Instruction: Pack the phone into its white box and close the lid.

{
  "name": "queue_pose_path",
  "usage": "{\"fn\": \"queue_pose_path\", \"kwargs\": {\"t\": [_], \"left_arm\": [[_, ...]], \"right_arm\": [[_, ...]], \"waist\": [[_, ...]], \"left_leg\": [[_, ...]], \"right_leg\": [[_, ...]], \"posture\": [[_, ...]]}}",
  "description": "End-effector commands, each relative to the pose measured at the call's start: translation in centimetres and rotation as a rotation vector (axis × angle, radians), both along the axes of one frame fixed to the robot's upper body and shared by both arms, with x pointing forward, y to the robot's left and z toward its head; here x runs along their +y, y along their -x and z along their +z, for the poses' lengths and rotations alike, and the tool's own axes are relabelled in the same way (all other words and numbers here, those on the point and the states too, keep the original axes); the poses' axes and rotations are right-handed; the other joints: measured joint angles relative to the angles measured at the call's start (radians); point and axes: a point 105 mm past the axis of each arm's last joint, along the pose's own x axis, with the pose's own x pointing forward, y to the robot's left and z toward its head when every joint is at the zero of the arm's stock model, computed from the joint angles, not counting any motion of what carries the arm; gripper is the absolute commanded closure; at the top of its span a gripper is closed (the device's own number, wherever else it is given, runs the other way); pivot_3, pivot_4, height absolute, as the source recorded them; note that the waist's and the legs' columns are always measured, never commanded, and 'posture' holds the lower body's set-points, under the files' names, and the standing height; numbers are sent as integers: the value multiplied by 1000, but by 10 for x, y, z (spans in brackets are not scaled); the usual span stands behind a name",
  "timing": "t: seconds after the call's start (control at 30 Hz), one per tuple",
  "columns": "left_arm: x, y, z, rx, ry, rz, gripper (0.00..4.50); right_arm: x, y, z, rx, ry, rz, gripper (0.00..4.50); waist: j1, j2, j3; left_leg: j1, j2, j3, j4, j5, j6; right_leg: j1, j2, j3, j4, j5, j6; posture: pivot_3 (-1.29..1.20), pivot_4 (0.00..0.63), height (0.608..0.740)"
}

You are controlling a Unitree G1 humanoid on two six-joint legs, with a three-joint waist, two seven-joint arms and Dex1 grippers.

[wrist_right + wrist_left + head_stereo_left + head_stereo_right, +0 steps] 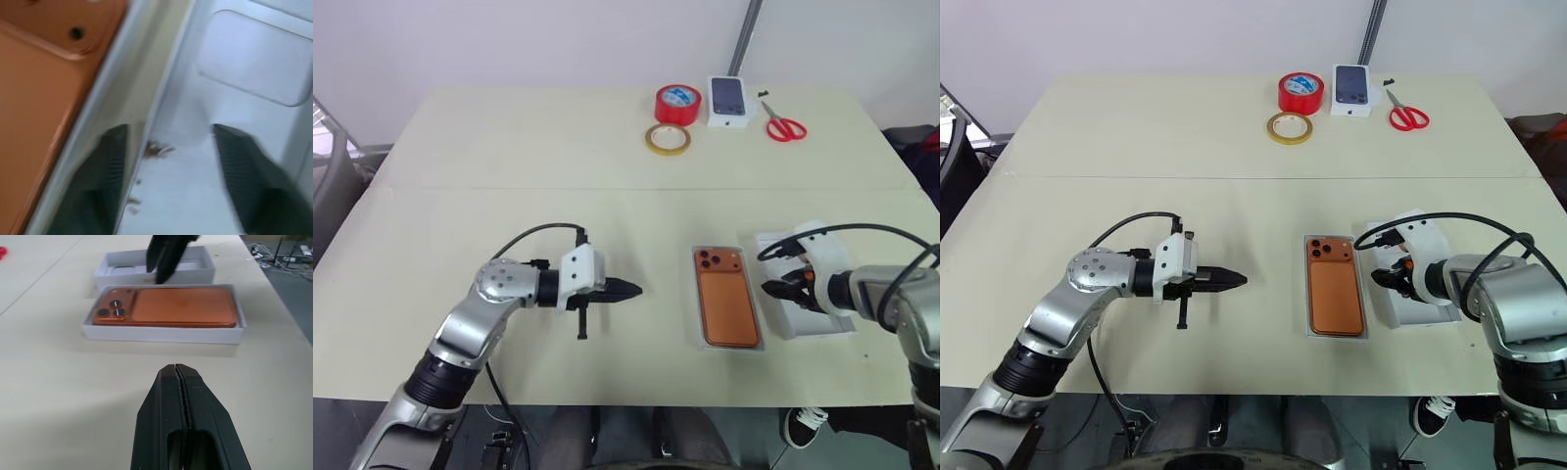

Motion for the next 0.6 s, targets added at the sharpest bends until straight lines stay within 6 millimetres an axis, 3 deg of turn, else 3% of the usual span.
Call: {"fn": "queue_pose_path", "kwargs": {"t": [0.03,0.07,0.2,0.3,0.43,0.53,0.6], "left_arm": [[-3,4,7,-56,8,-17,4500],[-3,4,7,-56,13,-12,4500],[-2,1,8,-49,33,15,4500],[7,-9,12,-37,75,91,4500],[31,-33,27,0,204,279,4500],[42,-44,29,10,235,354,4500],[45,-47,30,9,235,365,4500]], "right_arm": [[2,-3,8,-27,7,-9,3962],[2,-4,10,-32,5,-8,4454],[-1,-5,20,-67,5,-16,4488],[0,-15,49,-179,-90,-27,4488],[43,-18,95,-316,-414,176,4488],[74,-12,108,-312,-633,310,4488],[107,-1,113,-267,-802,428,4488]], "waist": [[1,0,0],[0,0,0],[0,0,0],[-3,1,0],[-7,1,0],[-6,0,0],[-2,0,0]], "left_leg": [[0,0,0,0,0,0],[0,0,0,0,0,0],[0,0,0,0,0,0],[0,0,0,0,0,0],[0,1,0,0,0,0],[0,2,0,-1,0,0],[0,2,0,0,0,0]], "right_leg": [[0,0,0,0,0,0],[0,0,0,0,0,0],[0,0,0,0,0,0],[0,0,0,0,0,0],[-1,1,0,1,0,0],[-1,2,0,1,0,0],[-1,1,0,1,0,0]], "posture": [[0,150,740],[0,150,740],[0,150,740],[0,150,740],[0,150,740],[0,150,740],[0,150,740]]}}
